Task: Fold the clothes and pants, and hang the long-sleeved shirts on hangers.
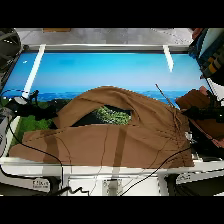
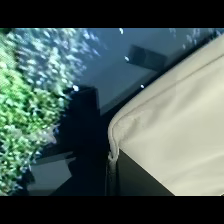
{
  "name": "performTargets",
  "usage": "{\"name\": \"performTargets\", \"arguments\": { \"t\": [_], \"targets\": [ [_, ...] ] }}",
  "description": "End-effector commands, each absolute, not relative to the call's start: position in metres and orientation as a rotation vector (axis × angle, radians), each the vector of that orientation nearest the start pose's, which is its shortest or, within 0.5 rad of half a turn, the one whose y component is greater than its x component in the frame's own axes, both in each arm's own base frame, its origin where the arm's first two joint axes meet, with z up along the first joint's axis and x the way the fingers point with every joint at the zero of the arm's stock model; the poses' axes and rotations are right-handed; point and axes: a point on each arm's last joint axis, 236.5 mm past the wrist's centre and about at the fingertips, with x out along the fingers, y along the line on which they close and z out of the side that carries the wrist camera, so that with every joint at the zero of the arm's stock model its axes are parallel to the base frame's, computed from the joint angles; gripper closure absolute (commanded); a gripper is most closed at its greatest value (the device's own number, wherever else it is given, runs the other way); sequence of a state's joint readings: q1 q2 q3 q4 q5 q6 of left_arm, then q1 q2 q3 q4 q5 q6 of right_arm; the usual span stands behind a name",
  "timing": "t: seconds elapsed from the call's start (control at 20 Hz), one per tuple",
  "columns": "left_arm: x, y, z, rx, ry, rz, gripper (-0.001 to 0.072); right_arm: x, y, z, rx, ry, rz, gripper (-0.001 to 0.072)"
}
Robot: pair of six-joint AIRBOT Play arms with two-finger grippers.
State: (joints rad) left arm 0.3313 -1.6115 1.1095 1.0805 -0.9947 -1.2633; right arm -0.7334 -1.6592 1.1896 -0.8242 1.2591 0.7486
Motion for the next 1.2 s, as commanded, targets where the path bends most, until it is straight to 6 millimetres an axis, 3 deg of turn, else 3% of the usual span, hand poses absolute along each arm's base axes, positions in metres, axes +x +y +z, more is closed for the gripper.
{"name": "performTargets", "arguments": {
  "t": [0.0, 0.1, 0.2, 0.45, 0.55, 0.65, 0.9, 1.15],
  "targets": [
    [0.411, 0.037, -0.105, -0.532, 1.311, -0.079, 0.0688, 0.379, -0.134, -0.069, 0.603, 1.137, 0.304, 0.0680],
    [0.419, 0.043, -0.099, -0.493, 1.278, -0.090, 0.0689, 0.381, -0.132, -0.067, 0.613, 1.129, 0.309, 0.0680],
    [0.441, 0.050, -0.078, -0.433, 1.211, -0.113, 0.0688, 0.385, -0.129, -0.062, 0.635, 1.105, 0.318, 0.0680],
    [0.524, 0.085, 0.033, -0.284, 0.893, -0.095, 0.0689, 0.410, -0.112, -0.046, 0.664, 1.022, 0.341, 0.0681],
    [0.547, 0.102, 0.074, -0.244, 0.770, -0.060, 0.0689, 0.425, -0.103, -0.041, 0.610, 0.998, 0.332, 0.0681],
    [0.559, 0.116, 0.100, -0.219, 0.687, -0.024, 0.0689, 0.448, -0.102, -0.033, 0.548, 0.935, 0.279, 0.0681],
    [0.562, 0.140, 0.102, -0.112, 0.665, 0.044, 0.0689, 0.506, -0.118, 0.000, 0.490, 0.713, 0.099, 0.0680],
    [0.556, 0.166, 0.089, 0.046, 0.715, 0.107, 0.0689, 0.545, -0.122, 0.015, 0.399, 0.576, -0.044, 0.0680]
  ]
}}
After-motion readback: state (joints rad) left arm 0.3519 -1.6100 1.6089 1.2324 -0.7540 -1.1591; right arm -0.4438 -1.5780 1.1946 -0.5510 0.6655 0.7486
